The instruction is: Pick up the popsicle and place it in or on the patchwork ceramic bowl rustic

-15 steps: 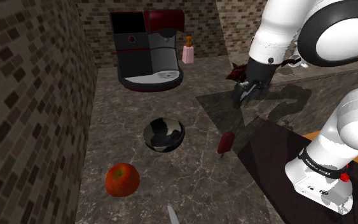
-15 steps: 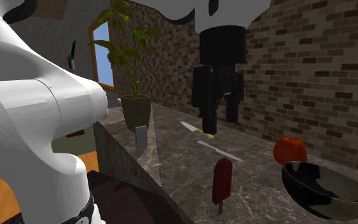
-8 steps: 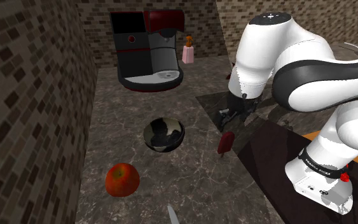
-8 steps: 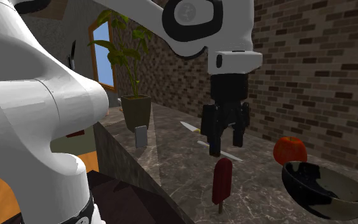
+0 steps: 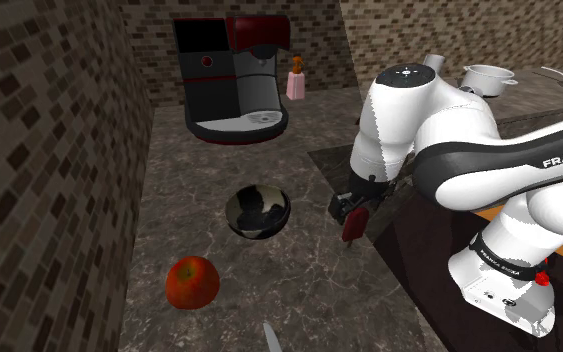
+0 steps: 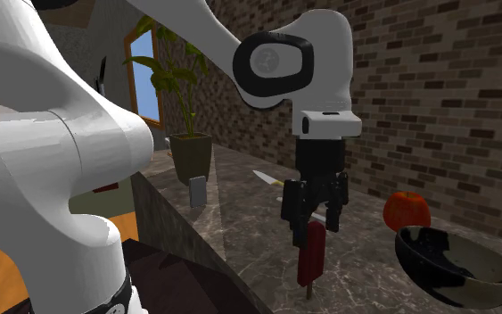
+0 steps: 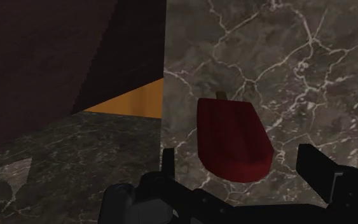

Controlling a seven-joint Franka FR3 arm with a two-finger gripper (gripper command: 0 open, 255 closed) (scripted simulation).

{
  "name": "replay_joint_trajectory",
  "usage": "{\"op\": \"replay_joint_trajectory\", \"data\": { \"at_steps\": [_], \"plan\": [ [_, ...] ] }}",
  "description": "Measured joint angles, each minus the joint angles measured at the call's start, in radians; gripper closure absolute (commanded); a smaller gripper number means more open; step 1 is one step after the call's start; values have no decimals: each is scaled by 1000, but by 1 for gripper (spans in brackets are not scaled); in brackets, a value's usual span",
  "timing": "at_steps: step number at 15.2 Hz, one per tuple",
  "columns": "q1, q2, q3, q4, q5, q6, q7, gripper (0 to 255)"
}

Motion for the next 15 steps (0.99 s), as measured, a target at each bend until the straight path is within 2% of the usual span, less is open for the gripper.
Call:
{"op": "replay_joint_trajectory", "data": {
  "at_steps": [7, 8, 15],
  "plan": [
    [-11, 21, 12, -11, -3, 32, 2, 0],
    [-11, 21, 12, -11, -3, 32, 2, 255],
    [-11, 21, 12, -11, -3, 32, 2, 255]
  ]
}}
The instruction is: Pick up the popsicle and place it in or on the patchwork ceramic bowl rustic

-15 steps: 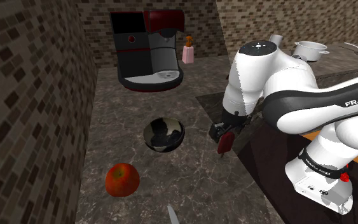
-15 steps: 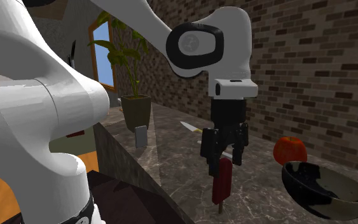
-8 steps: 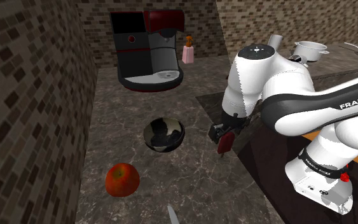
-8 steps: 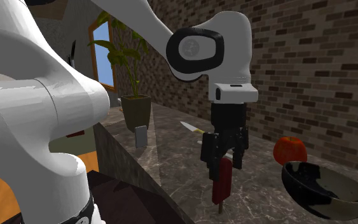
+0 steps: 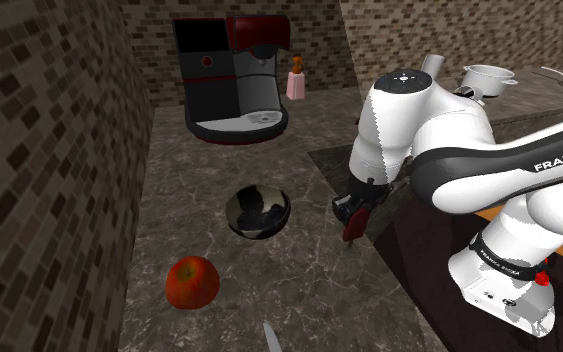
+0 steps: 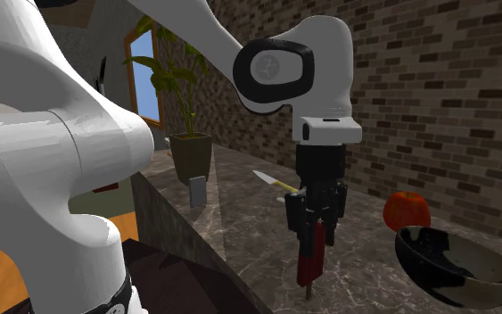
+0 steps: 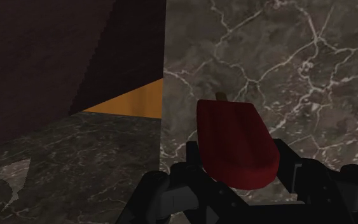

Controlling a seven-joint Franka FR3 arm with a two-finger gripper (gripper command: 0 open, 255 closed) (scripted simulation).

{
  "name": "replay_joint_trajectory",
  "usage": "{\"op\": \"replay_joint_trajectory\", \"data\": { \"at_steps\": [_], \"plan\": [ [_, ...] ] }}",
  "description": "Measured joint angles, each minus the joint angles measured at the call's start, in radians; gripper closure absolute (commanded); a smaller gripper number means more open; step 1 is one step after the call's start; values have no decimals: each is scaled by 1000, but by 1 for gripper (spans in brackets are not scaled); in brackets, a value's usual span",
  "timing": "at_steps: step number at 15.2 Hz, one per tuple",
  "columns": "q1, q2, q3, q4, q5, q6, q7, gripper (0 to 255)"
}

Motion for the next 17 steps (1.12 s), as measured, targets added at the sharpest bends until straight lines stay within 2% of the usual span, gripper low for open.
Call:
{"op": "replay_joint_trajectory", "data": {
  "at_steps": [5, 17],
  "plan": [
    [5, -15, -12, 8, 0, -22, -6, 255],
    [34, -126, -102, 96, -17, -220, -37, 255]
  ]
}}
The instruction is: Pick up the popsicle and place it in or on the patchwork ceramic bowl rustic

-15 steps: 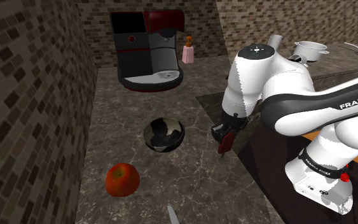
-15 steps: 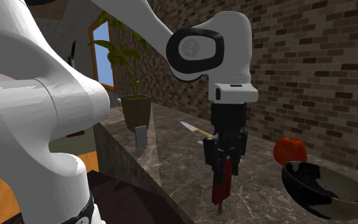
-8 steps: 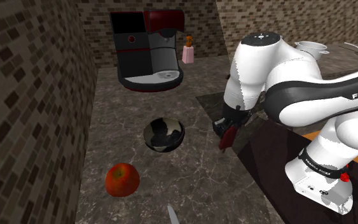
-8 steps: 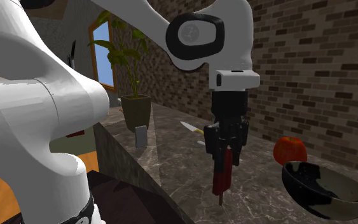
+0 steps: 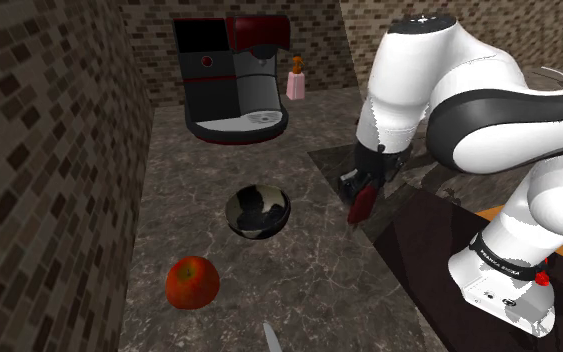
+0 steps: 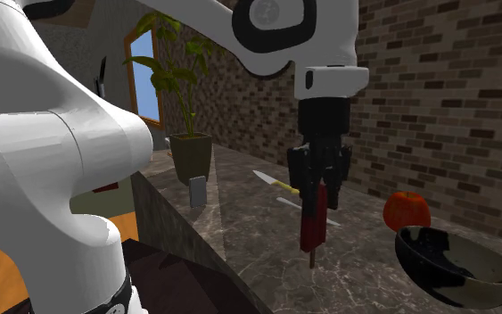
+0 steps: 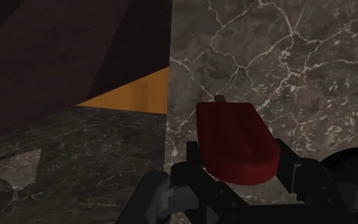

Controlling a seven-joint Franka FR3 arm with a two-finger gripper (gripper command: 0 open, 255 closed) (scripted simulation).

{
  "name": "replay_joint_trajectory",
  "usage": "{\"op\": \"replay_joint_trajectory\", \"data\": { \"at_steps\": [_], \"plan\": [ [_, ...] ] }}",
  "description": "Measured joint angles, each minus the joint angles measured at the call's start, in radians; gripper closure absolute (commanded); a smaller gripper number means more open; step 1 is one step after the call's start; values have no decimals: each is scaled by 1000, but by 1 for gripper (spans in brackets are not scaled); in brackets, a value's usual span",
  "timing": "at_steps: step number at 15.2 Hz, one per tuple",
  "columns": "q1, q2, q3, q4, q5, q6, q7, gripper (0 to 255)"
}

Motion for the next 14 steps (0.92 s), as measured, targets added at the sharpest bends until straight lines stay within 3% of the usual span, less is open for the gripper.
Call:
{"op": "replay_joint_trajectory", "data": {
  "at_steps": [14],
  "plan": [
    [-1, -68, -86, 141, -43, -209, -26, 255]
  ]
}}
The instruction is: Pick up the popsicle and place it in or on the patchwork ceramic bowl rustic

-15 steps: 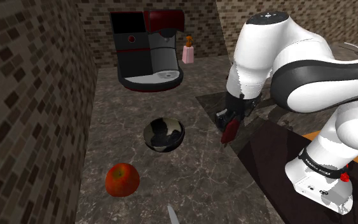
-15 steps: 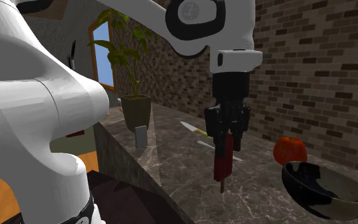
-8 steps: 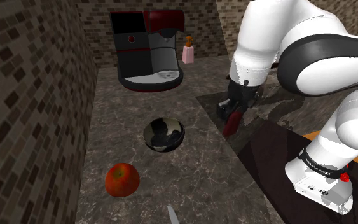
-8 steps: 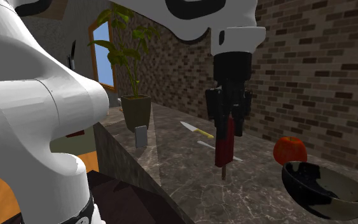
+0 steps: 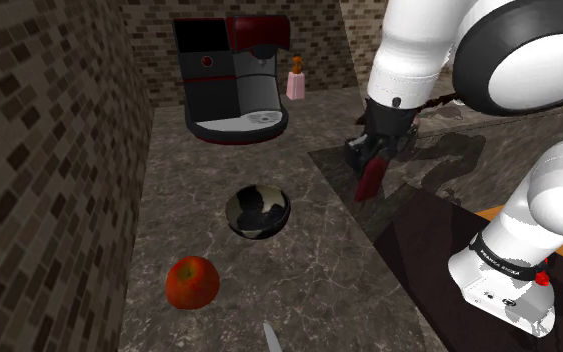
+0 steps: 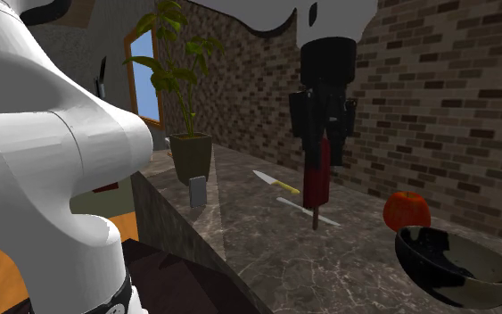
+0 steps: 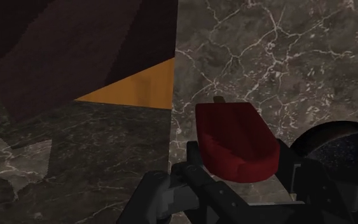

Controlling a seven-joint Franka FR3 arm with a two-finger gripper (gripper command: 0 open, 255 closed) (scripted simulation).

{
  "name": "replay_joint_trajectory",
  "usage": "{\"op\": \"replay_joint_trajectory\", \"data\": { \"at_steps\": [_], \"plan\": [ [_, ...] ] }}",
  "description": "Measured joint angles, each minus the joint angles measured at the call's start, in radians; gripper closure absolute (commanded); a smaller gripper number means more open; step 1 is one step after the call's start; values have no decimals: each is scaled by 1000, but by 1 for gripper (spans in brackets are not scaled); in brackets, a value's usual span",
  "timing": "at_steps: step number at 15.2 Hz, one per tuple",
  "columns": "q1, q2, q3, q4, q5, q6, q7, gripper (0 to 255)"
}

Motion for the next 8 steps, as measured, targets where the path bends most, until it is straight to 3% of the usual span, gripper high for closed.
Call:
{"op": "replay_joint_trajectory", "data": {
  "at_steps": [5, 8],
  "plan": [
    [-5, -7, -22, 60, -15, -67, -4, 255],
    [-49, 82, 12, 144, -38, -57, 17, 255]
  ]
}}
